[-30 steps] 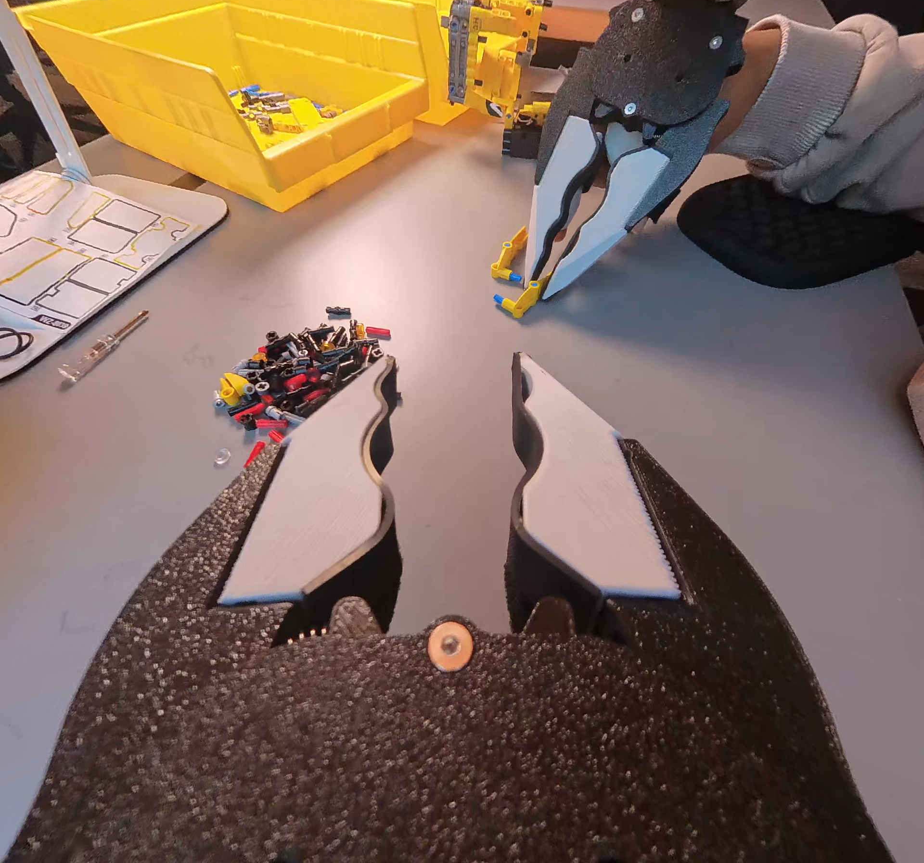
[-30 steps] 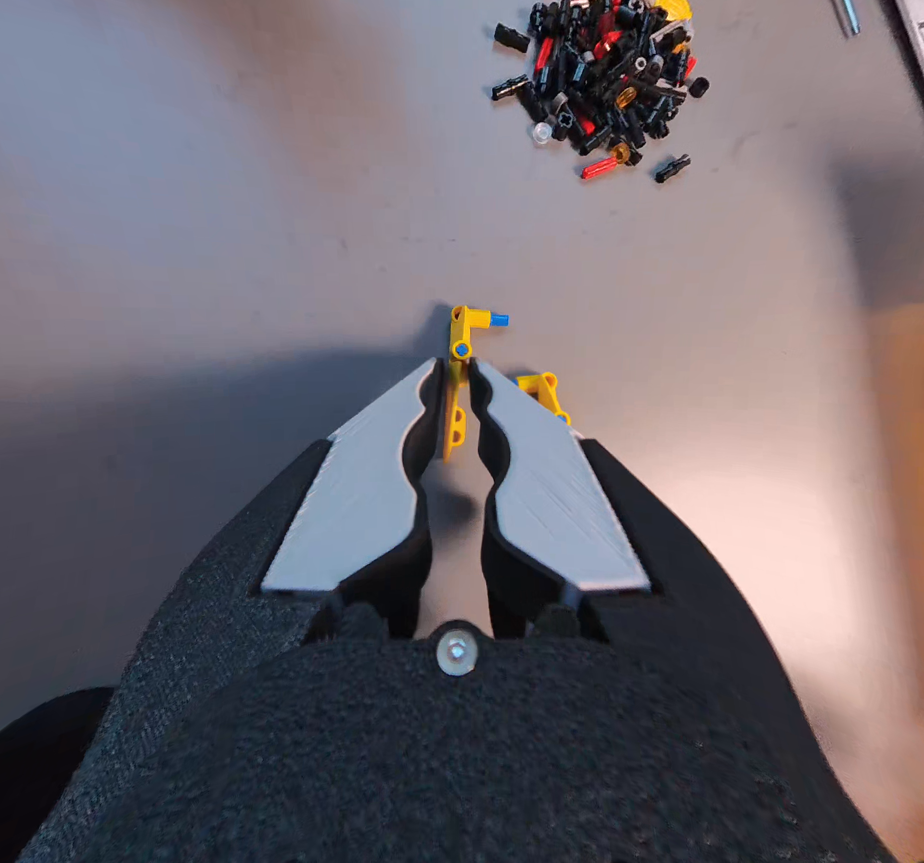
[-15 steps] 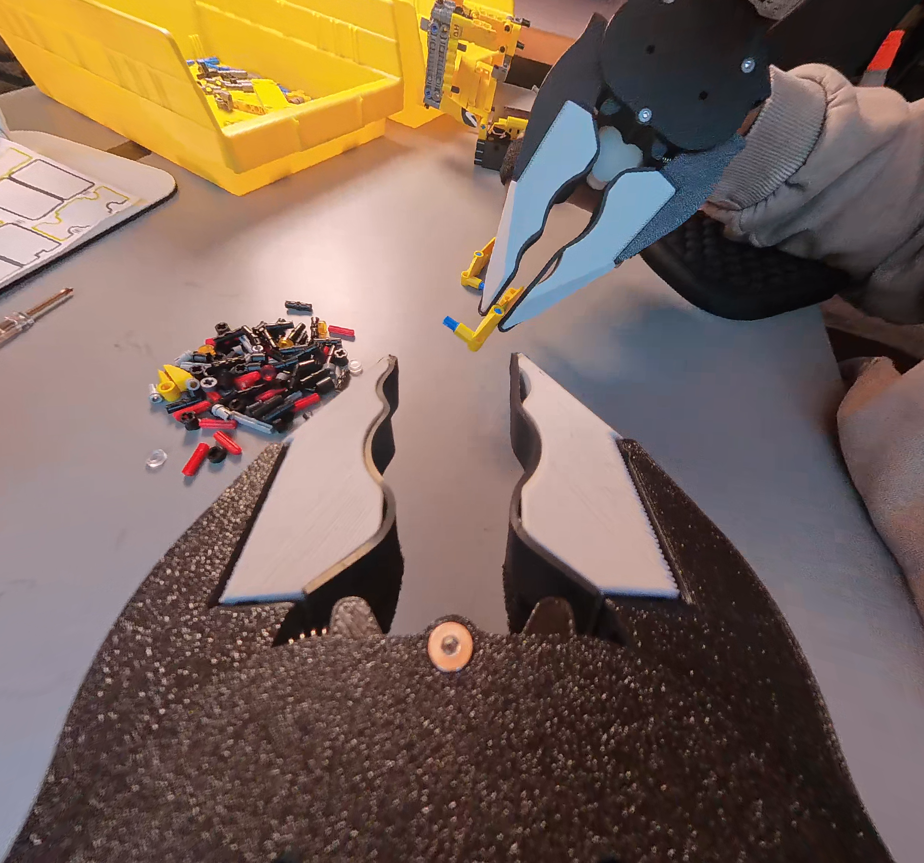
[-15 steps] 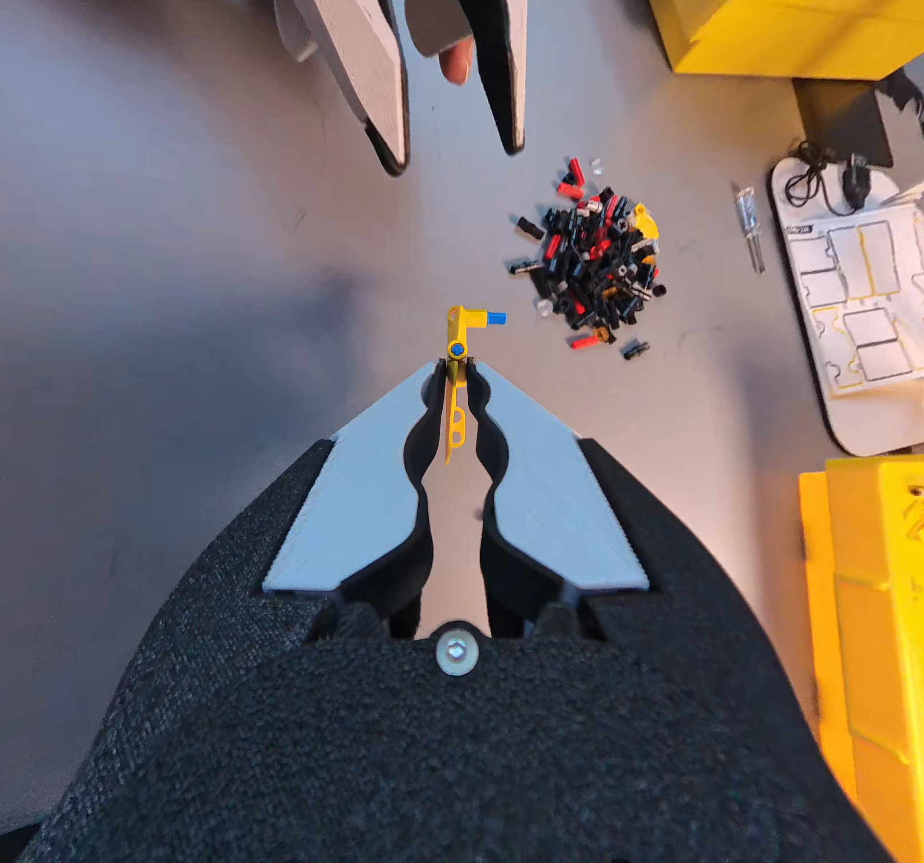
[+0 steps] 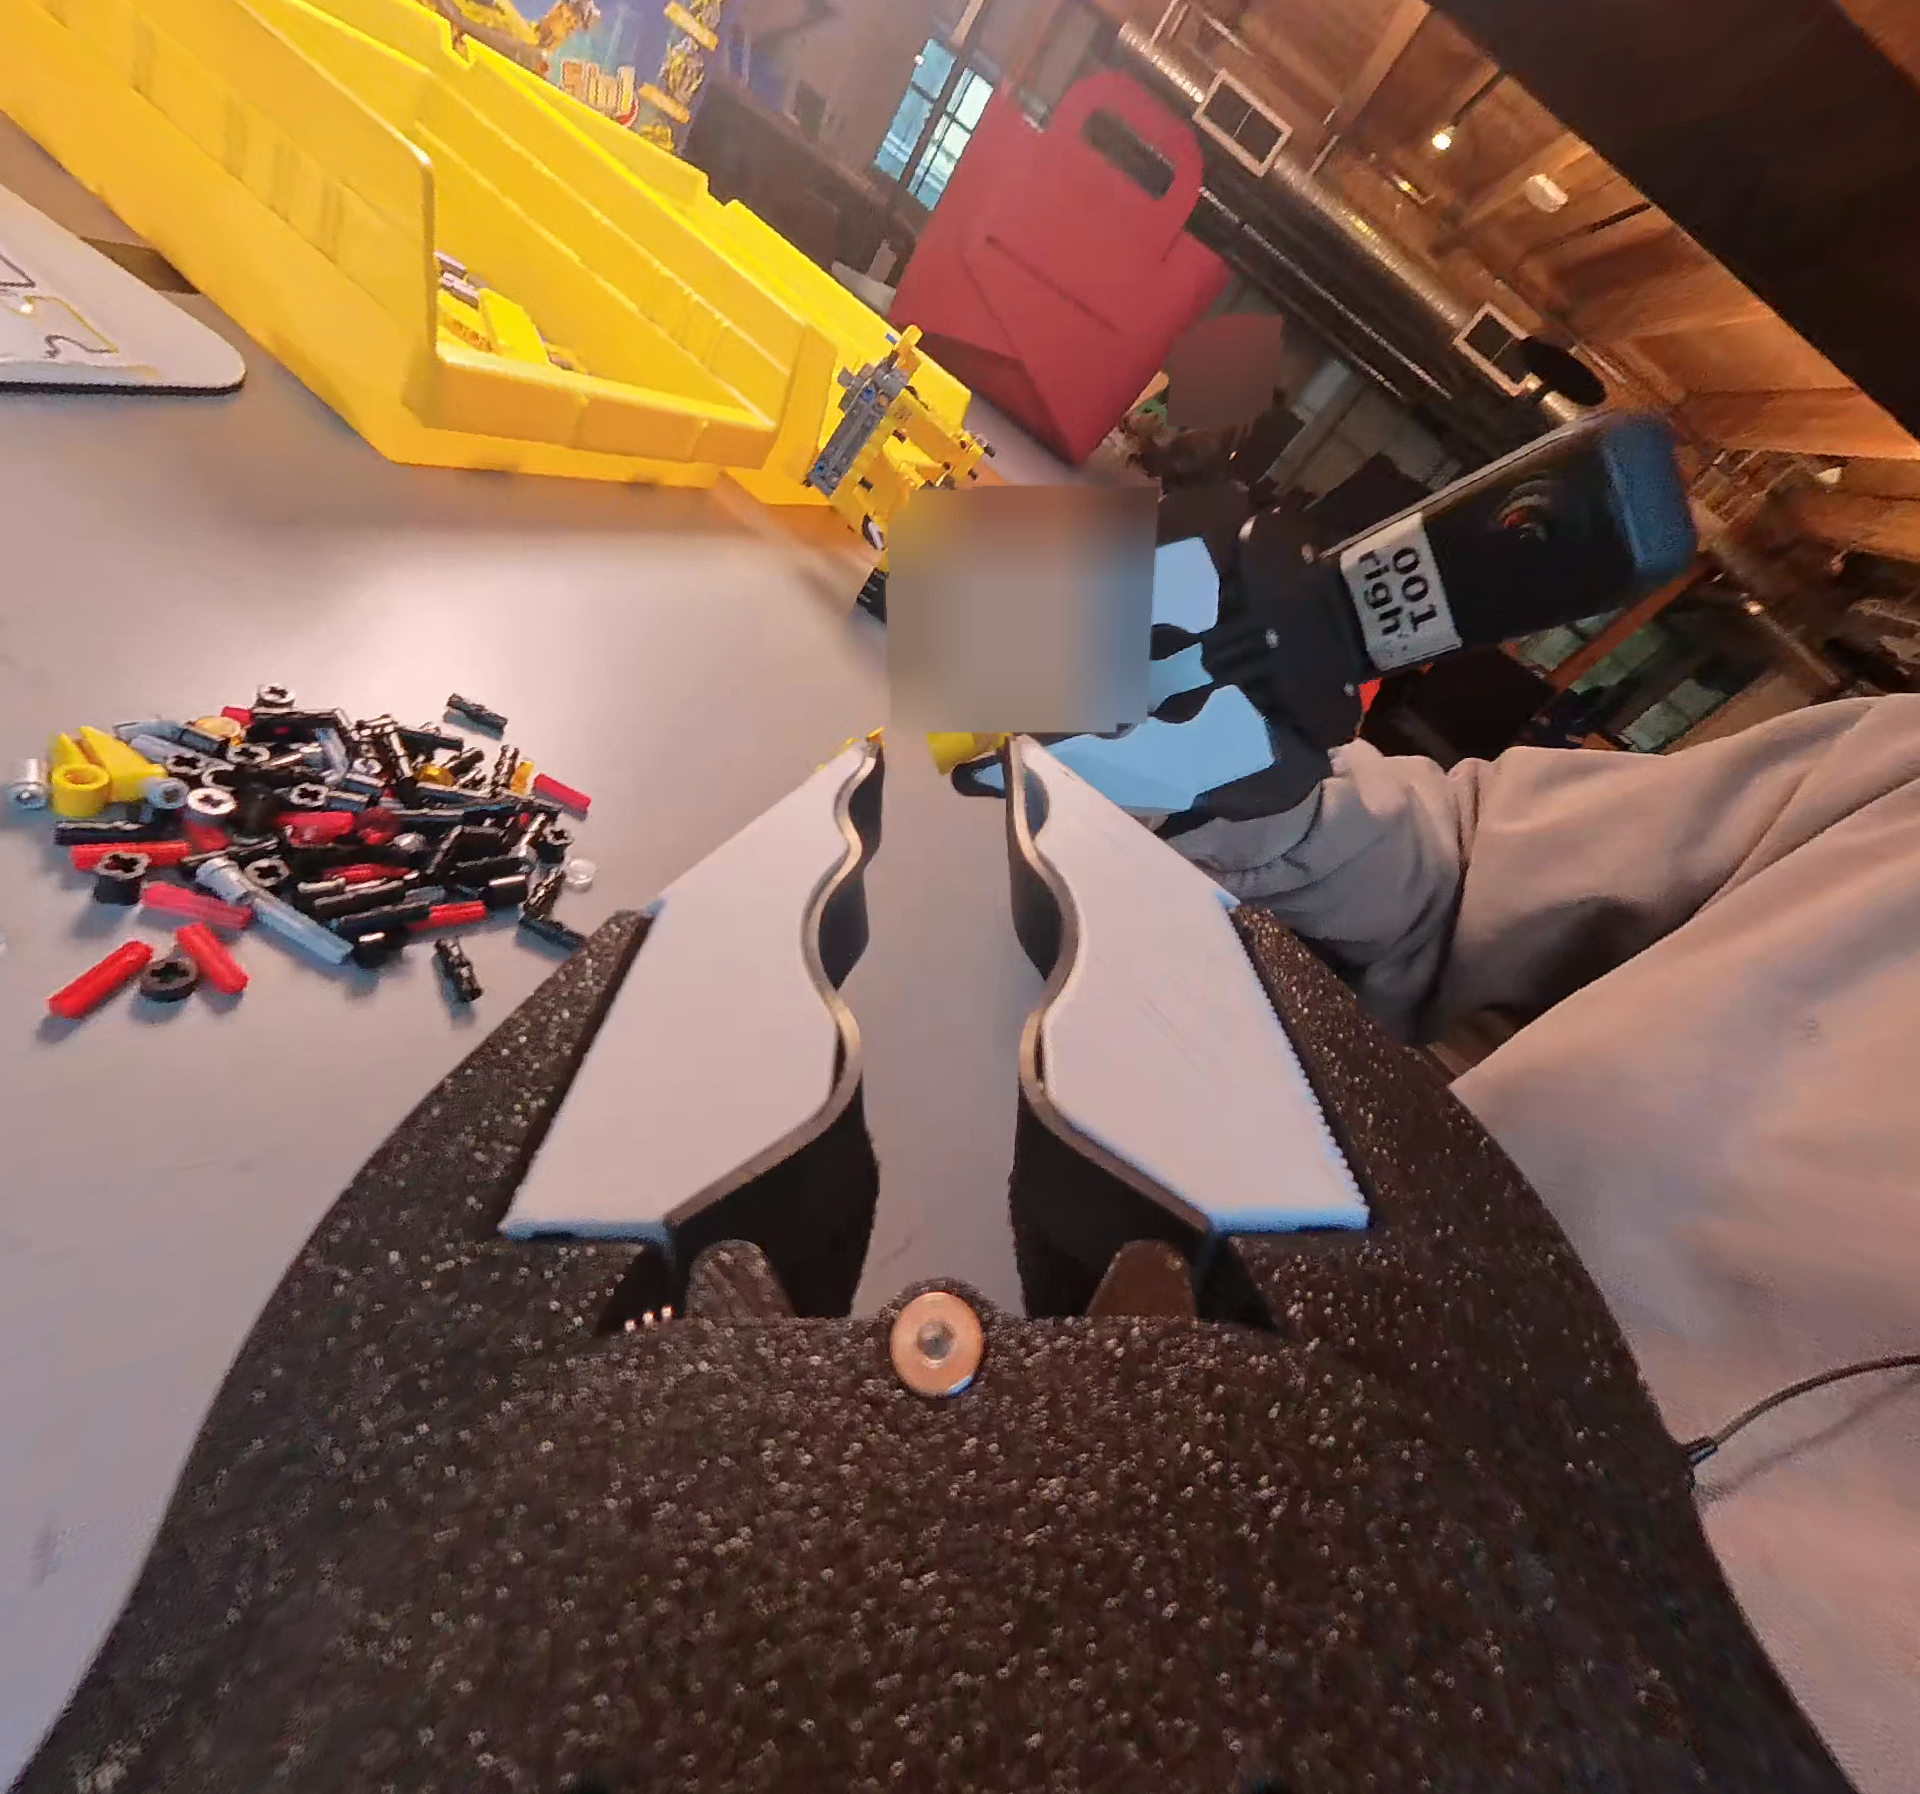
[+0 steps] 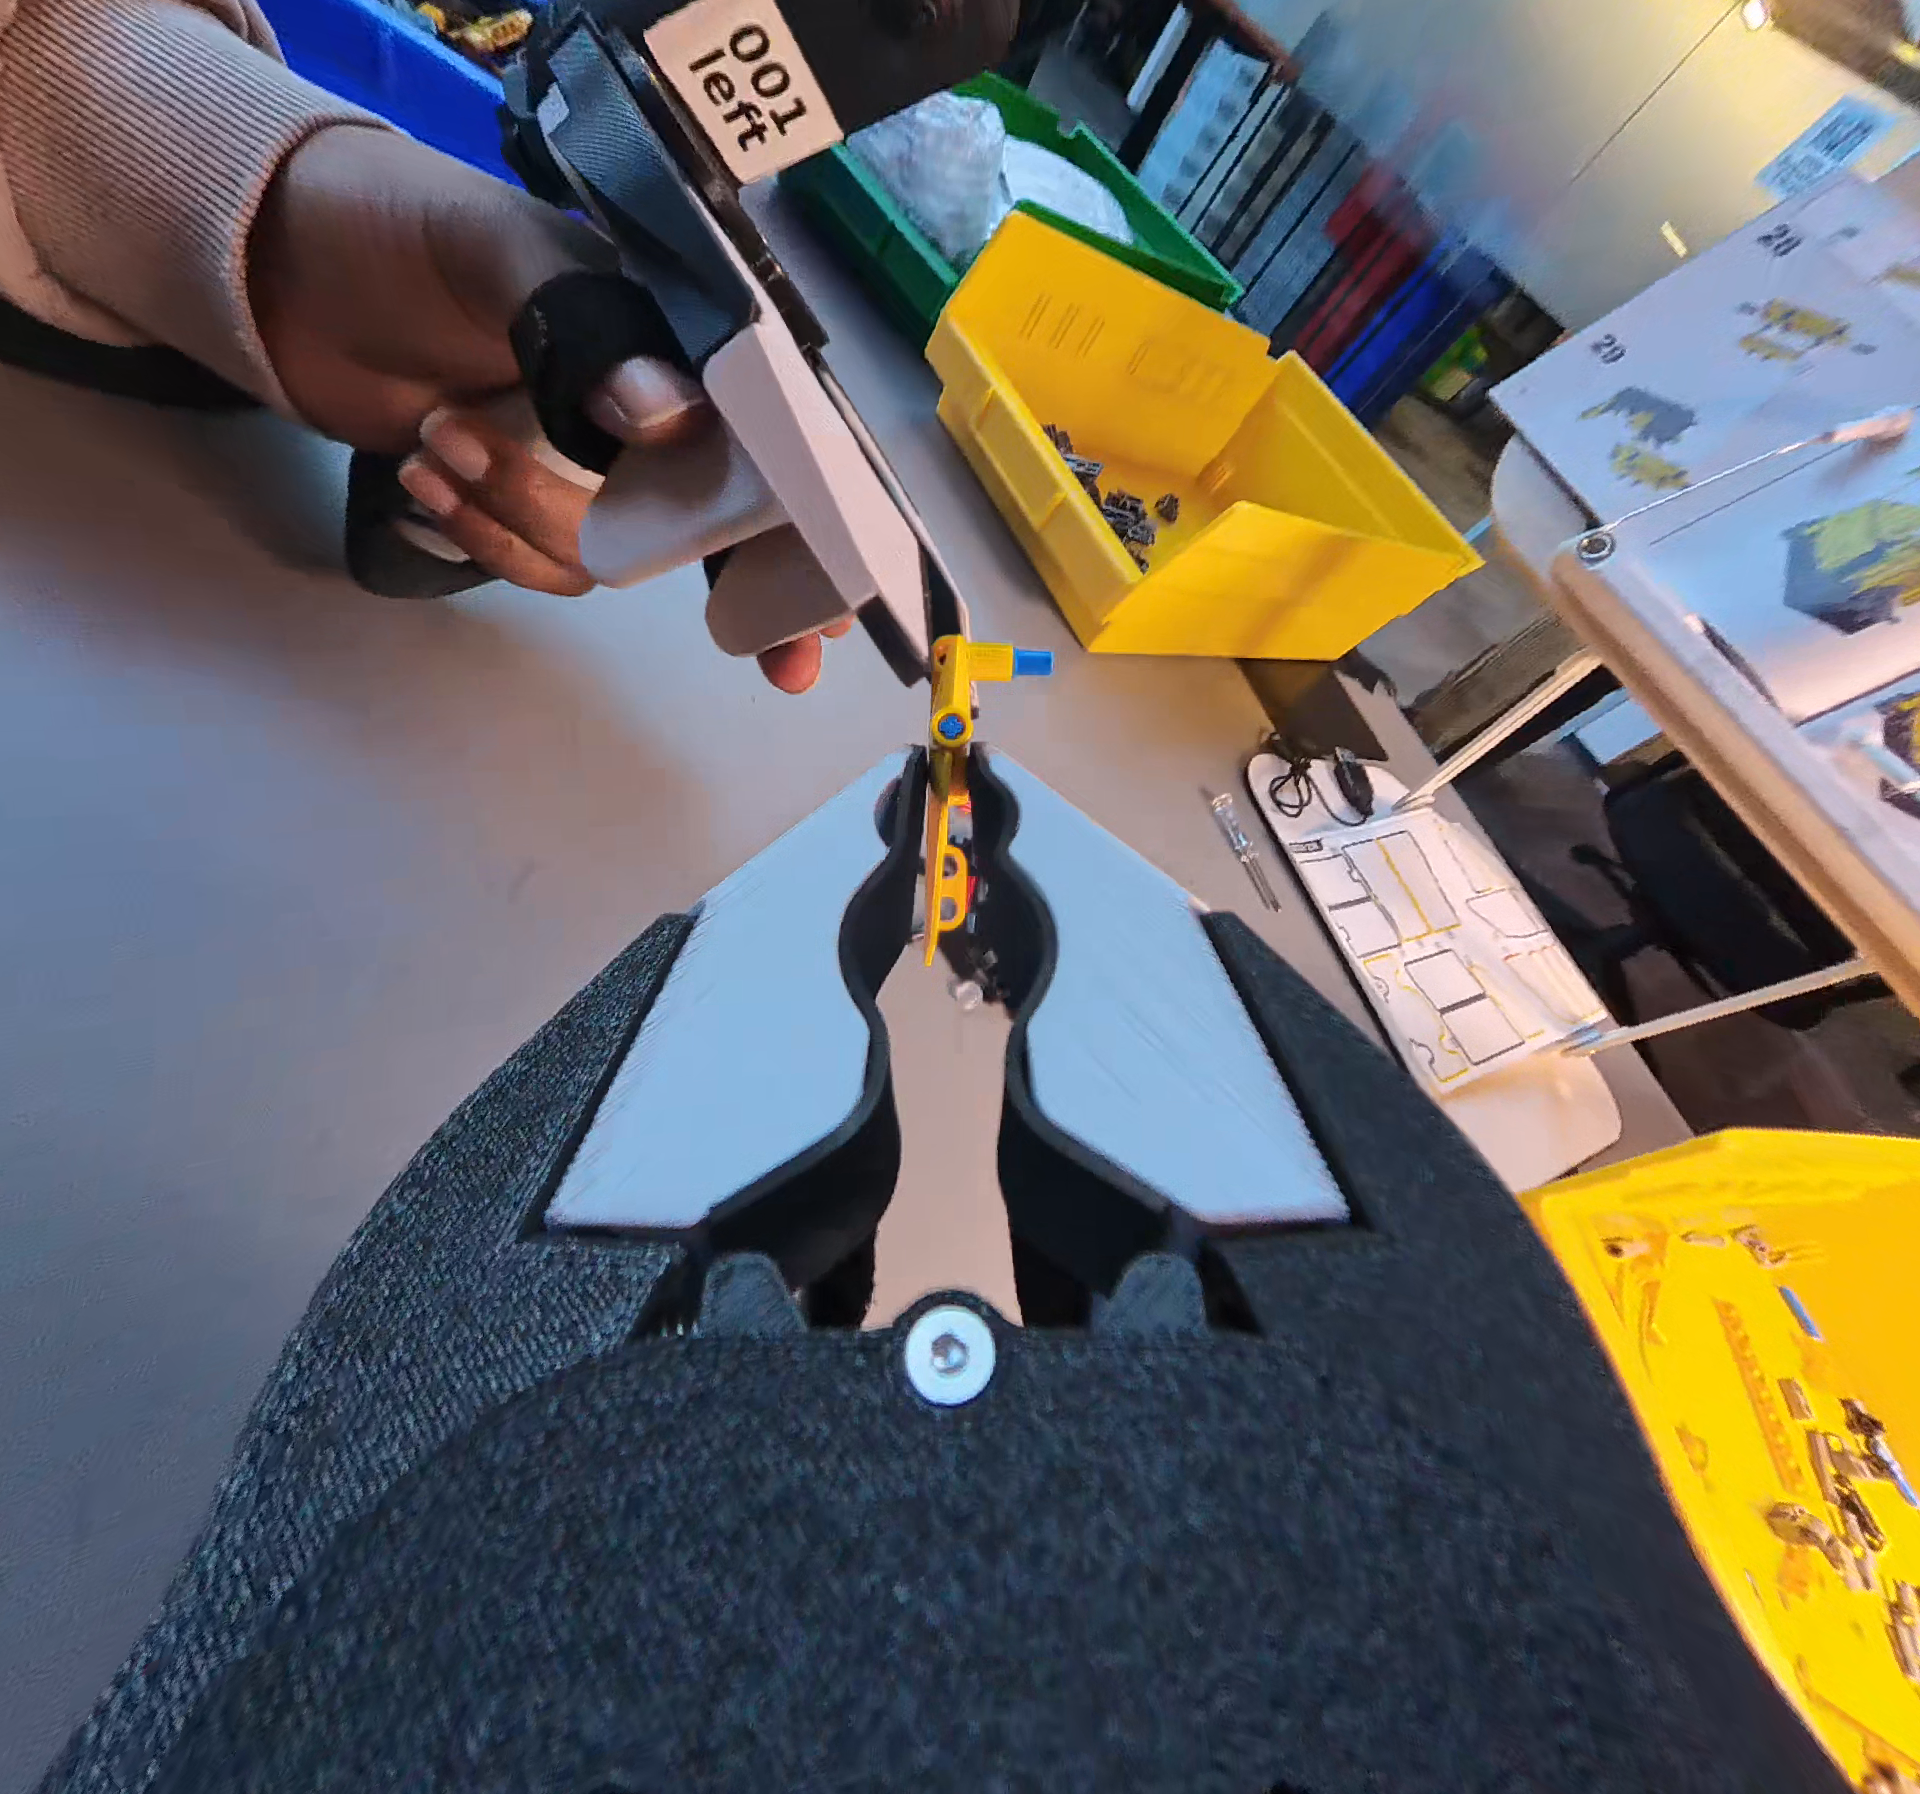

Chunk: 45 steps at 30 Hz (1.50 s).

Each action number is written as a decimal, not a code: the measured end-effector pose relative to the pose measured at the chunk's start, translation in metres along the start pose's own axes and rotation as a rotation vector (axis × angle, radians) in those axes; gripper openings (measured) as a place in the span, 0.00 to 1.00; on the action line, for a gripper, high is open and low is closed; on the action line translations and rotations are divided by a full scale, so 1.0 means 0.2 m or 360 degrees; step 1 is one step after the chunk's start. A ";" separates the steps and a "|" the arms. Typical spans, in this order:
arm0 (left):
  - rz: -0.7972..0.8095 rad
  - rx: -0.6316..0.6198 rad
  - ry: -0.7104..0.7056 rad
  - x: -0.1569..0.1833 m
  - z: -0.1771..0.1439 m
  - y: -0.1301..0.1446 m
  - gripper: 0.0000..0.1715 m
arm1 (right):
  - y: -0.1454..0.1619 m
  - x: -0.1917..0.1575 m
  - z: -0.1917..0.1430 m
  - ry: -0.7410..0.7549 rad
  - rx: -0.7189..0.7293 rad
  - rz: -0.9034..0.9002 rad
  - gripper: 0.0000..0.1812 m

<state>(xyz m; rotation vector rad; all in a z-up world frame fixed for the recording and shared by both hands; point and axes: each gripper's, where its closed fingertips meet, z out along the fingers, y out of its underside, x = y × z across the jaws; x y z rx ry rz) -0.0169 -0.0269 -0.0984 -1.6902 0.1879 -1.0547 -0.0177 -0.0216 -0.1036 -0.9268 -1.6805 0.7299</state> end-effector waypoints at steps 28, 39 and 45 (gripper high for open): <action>0.1255 -0.0498 0.0197 0.26 0.00 0.28 0.05 | -0.09 -0.26 -0.21 -0.0834 0.0343 0.0529 0.03; 0.1038 -0.0391 0.0256 0.27 0.00 0.24 0.12 | -0.12 -0.24 -0.22 -0.0828 0.0413 0.0573 0.02; 0.1025 -0.0349 0.0214 0.27 0.01 0.21 0.06 | -0.14 -0.22 -0.20 -0.0734 0.0449 0.0539 0.02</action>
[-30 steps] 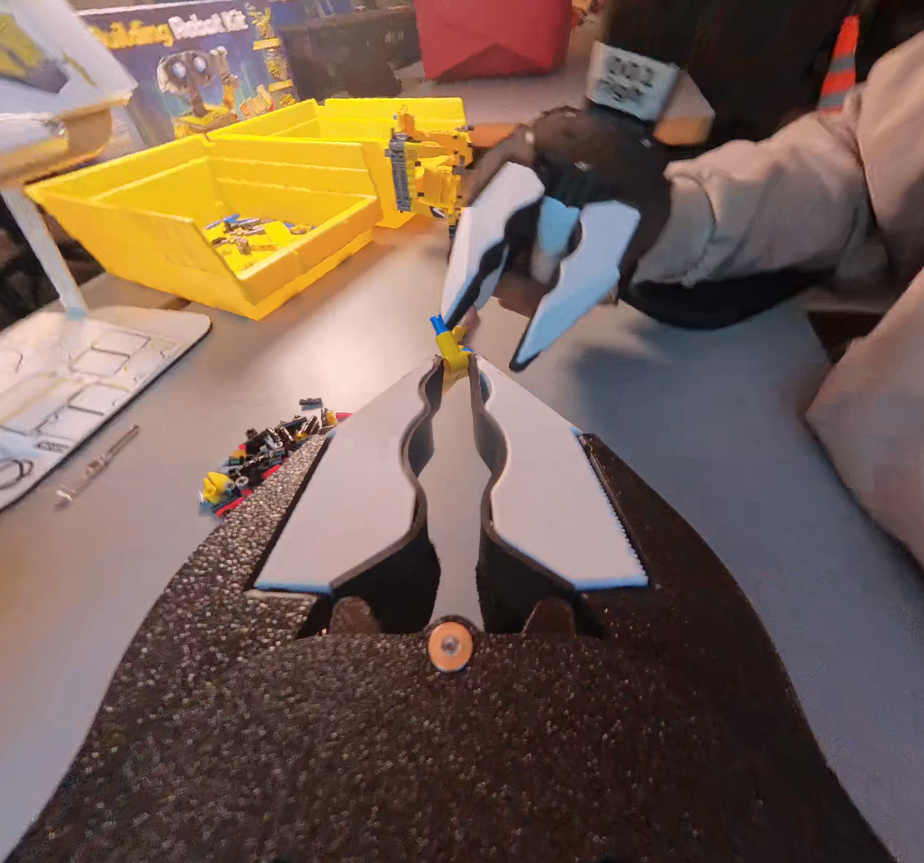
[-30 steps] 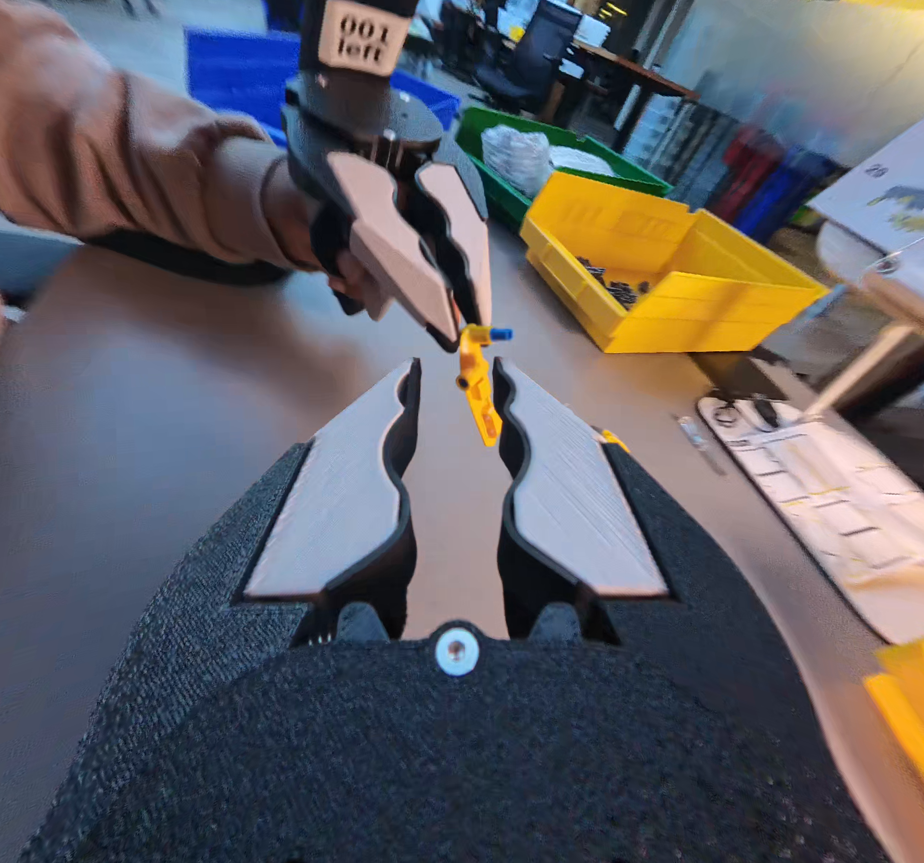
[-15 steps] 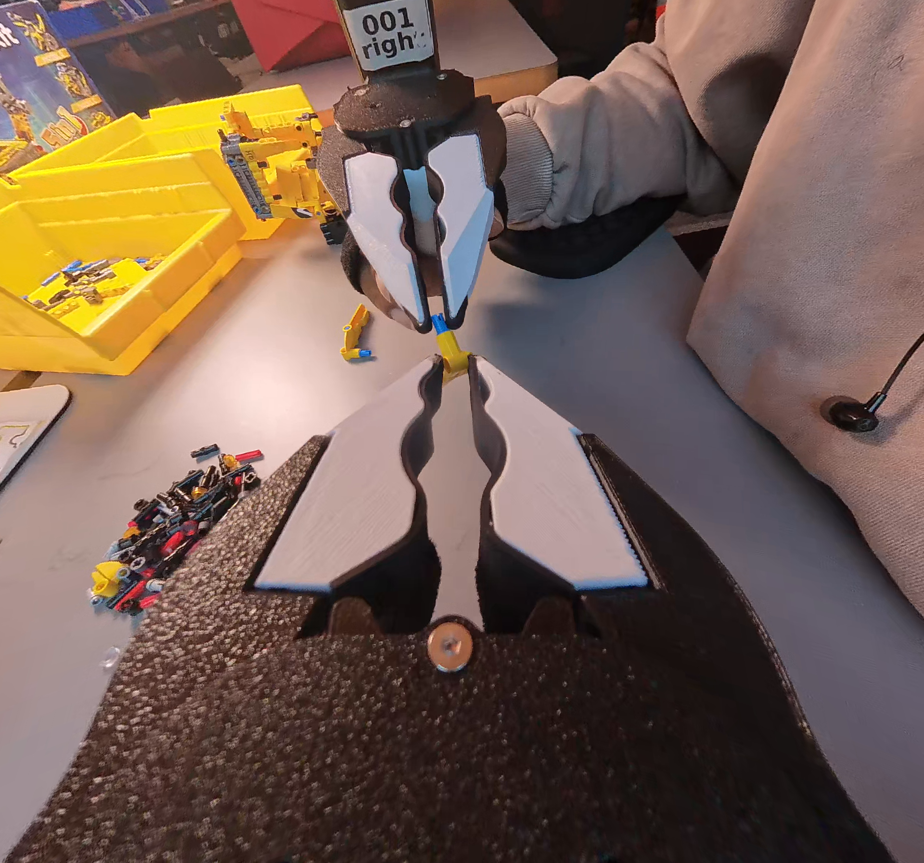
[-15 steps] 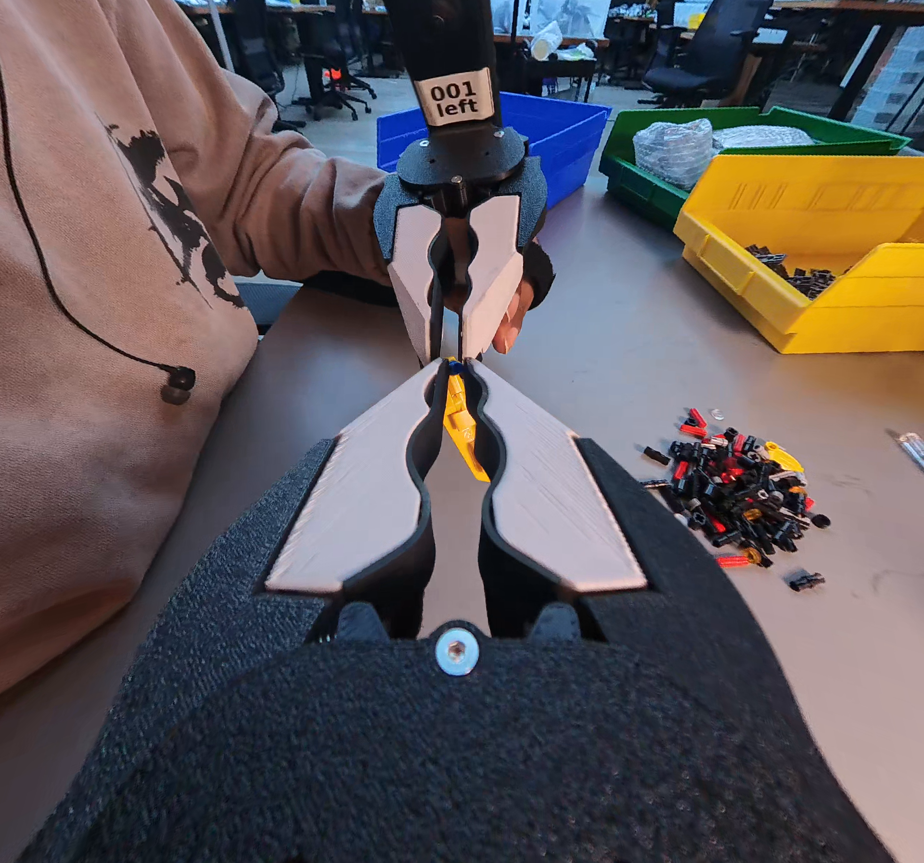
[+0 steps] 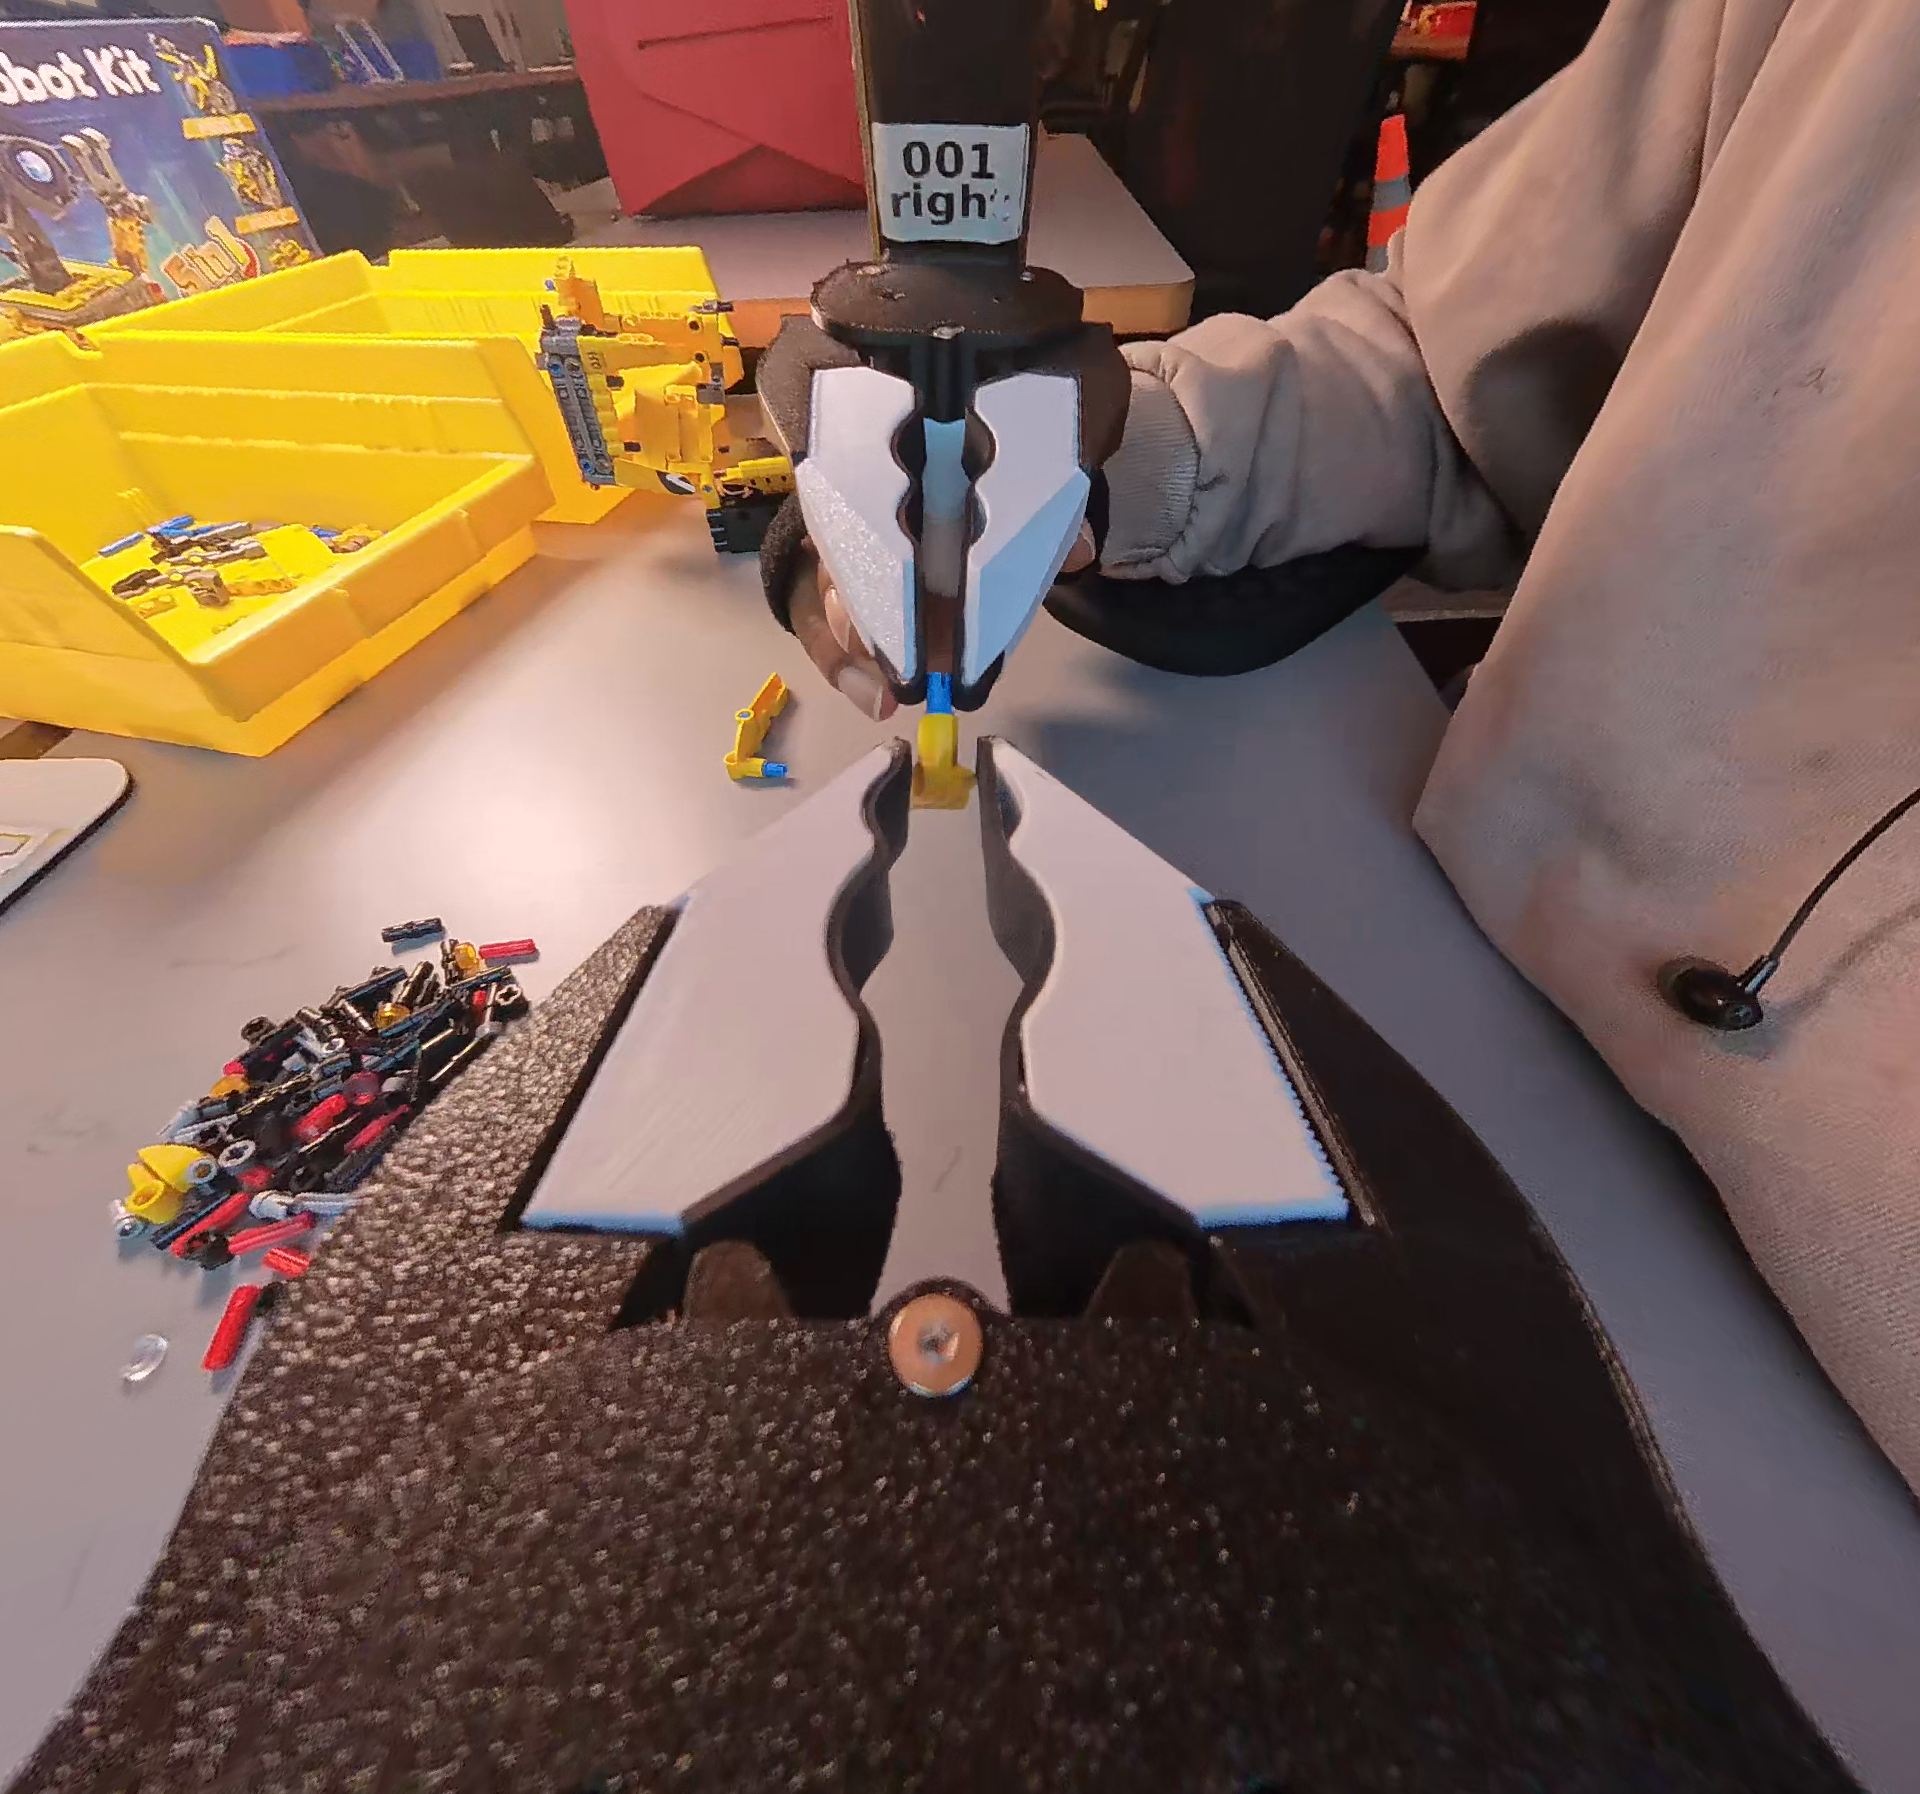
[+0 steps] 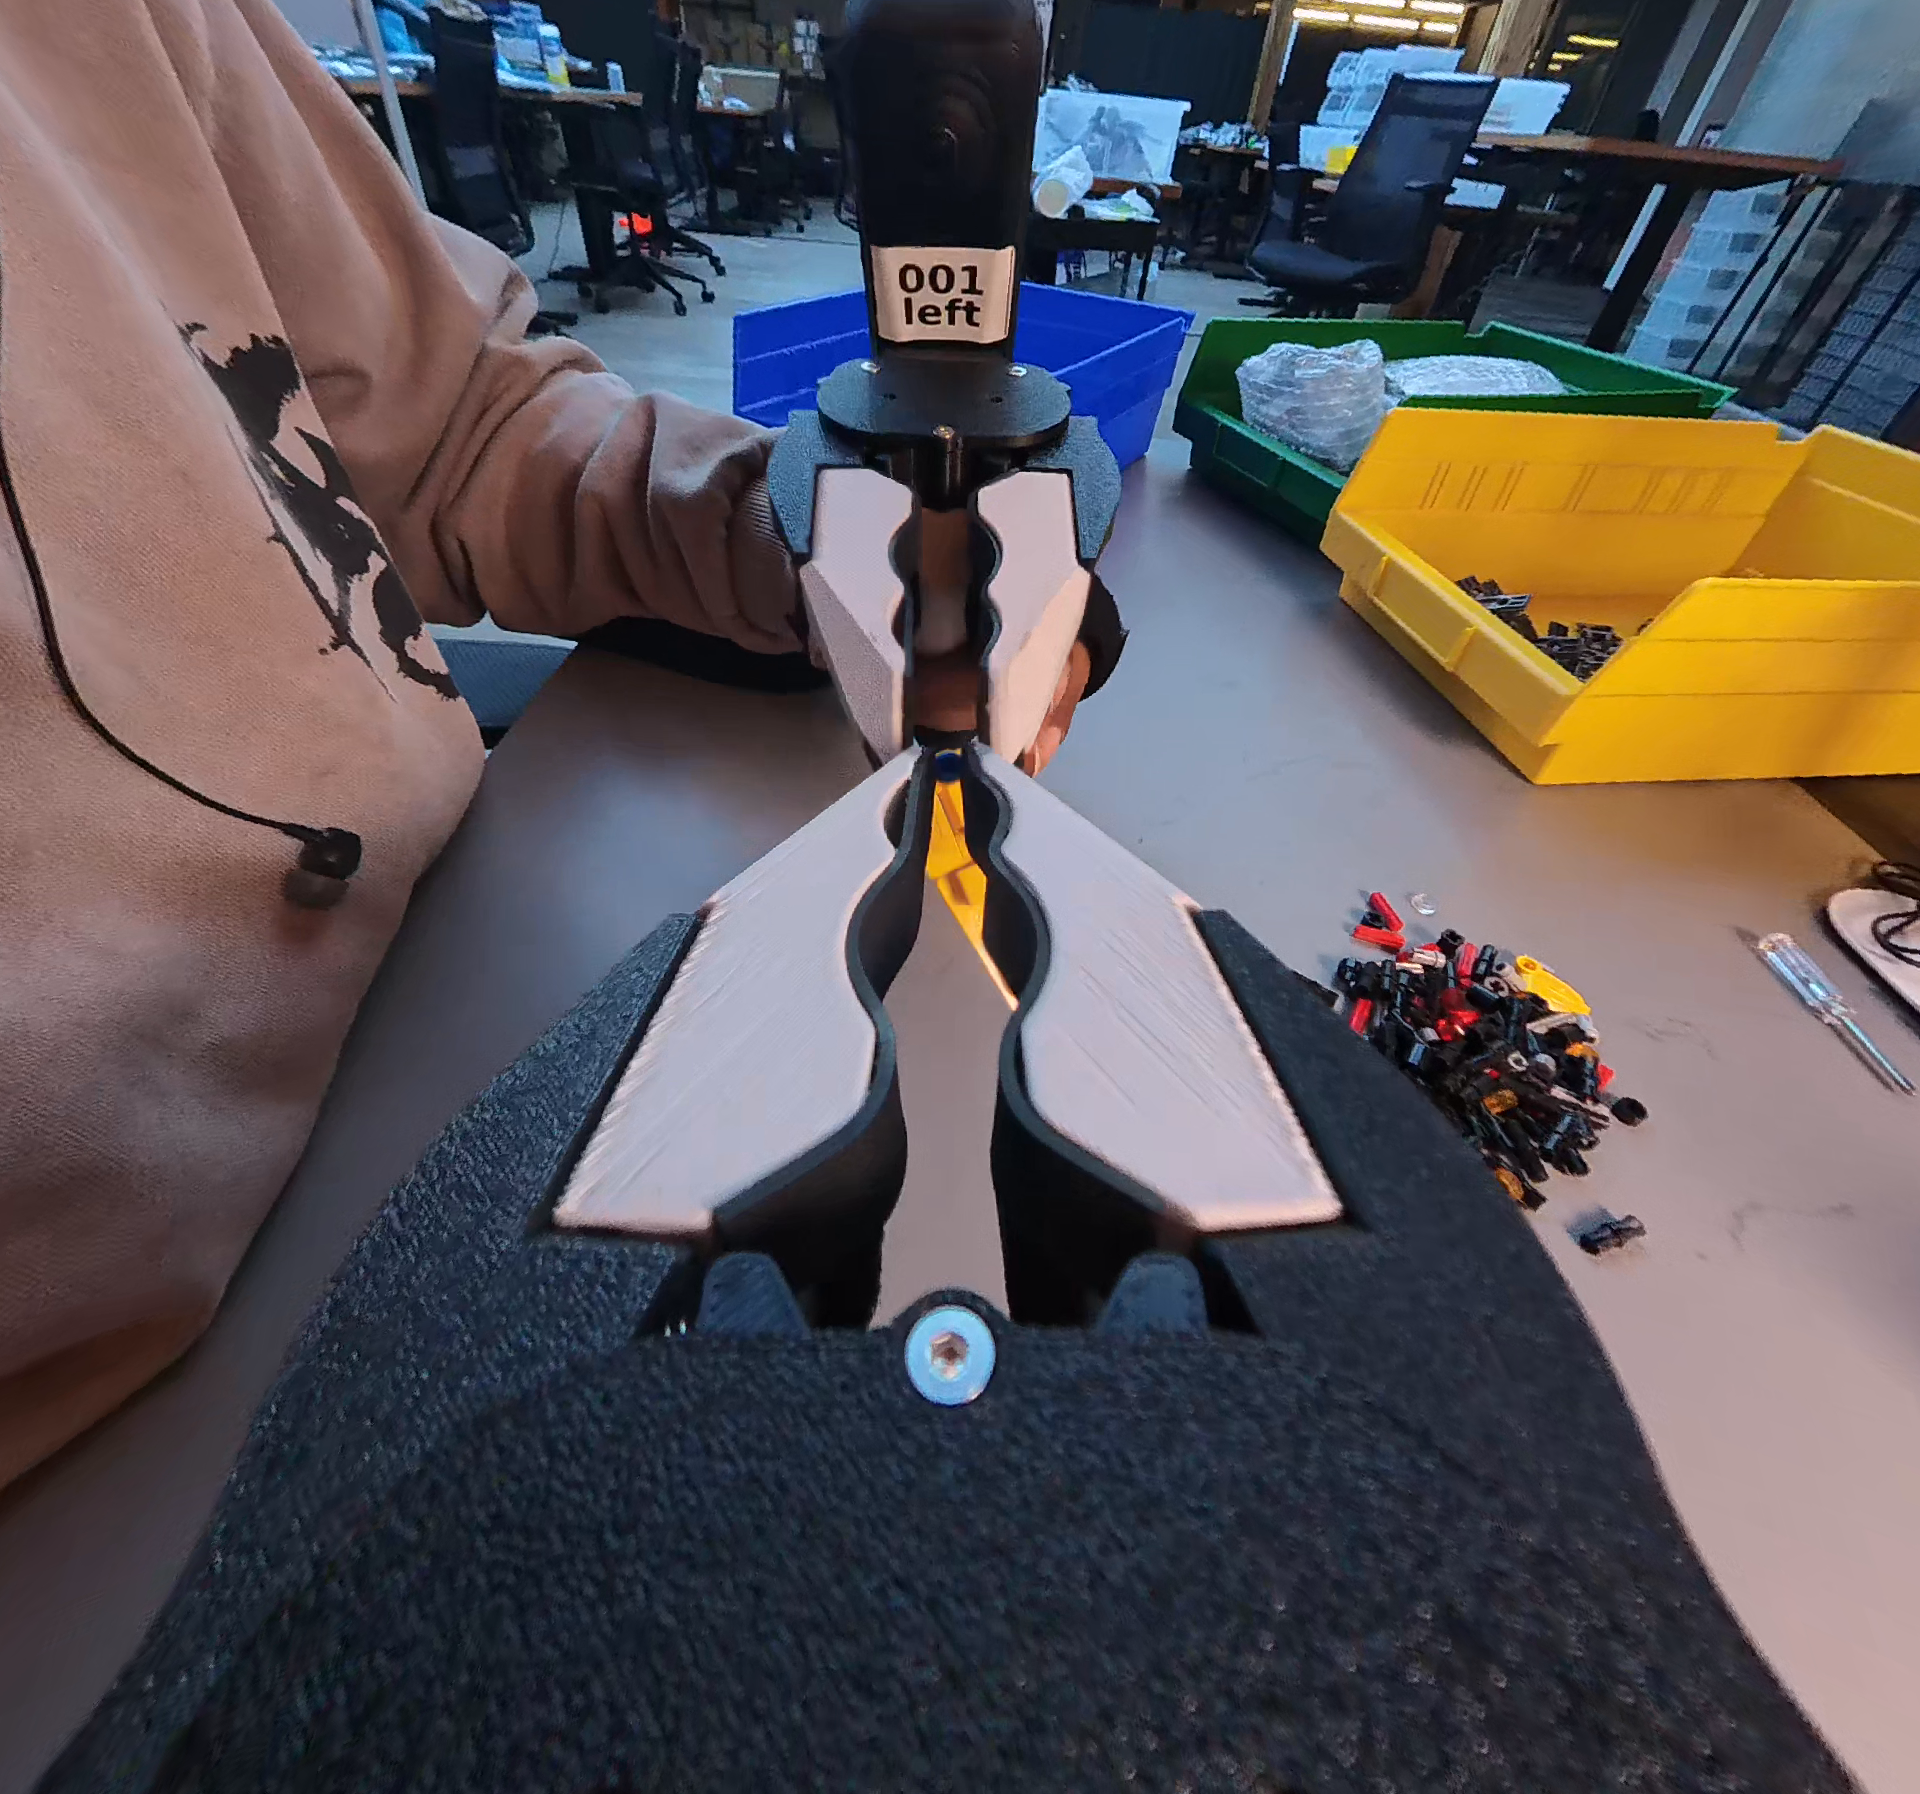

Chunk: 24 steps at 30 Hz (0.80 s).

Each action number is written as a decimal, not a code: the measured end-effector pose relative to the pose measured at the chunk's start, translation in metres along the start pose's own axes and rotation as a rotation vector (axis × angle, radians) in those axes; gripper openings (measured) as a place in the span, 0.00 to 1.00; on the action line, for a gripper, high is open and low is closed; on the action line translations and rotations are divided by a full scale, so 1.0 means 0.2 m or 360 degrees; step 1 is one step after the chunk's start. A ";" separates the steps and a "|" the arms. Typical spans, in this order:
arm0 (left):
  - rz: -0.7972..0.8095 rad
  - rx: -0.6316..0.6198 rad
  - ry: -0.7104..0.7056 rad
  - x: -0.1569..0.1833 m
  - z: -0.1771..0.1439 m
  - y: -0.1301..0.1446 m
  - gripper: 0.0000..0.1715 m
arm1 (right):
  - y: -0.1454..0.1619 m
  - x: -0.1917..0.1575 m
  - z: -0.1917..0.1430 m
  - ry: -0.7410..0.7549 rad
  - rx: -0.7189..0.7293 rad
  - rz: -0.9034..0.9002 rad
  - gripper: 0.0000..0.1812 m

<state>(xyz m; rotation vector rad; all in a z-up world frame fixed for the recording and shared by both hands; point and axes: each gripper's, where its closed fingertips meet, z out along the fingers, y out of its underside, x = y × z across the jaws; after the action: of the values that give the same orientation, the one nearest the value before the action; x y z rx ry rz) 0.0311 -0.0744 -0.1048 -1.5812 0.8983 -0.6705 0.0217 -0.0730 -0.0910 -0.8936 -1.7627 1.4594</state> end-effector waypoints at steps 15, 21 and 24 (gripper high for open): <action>0.0088 -0.0260 0.0068 0.04 0.03 0.13 0.05 | 0.13 -0.06 0.03 -0.0029 -0.0316 -0.0262 0.02; 0.0059 -0.0302 0.0069 0.04 0.03 0.14 0.03 | 0.16 -0.07 0.03 0.0000 -0.0399 -0.0365 0.02; 0.0046 -0.0267 0.0028 0.02 0.03 0.11 0.03 | 0.13 -0.05 0.03 0.0047 -0.0364 -0.0387 0.01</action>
<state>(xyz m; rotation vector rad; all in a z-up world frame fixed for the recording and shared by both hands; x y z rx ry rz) 0.0332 -0.0766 -0.1279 -1.7095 1.0107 -0.6019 0.0236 -0.0806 -0.1187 -0.7758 -1.9672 1.1010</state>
